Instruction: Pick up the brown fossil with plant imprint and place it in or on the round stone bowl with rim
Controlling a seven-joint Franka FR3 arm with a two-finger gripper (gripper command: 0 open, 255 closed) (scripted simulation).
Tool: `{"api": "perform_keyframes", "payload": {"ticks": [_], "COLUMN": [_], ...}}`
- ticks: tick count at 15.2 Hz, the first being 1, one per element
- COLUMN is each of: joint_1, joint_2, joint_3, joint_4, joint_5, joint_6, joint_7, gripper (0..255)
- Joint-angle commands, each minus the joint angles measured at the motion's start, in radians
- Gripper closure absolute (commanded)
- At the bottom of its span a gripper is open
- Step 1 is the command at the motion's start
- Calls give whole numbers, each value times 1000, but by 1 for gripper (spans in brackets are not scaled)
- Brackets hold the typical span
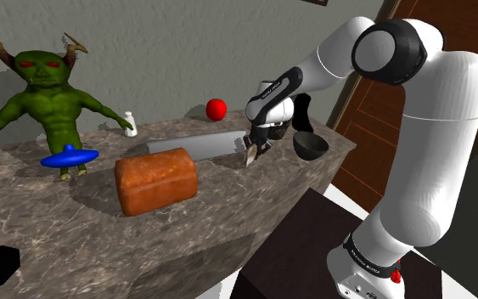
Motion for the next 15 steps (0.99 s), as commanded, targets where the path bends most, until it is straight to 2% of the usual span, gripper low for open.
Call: {"api": "perform_keyframes", "payload": {"ticks": [1,15], "joint_1": [1,14], "joint_2": [-13,-156], "joint_3": [-4,-23], "joint_4": [-2,17], "joint_5": [-6,-47], "joint_6": [-27,-186], "joint_7": [3,31], "gripper": [255,255]}}
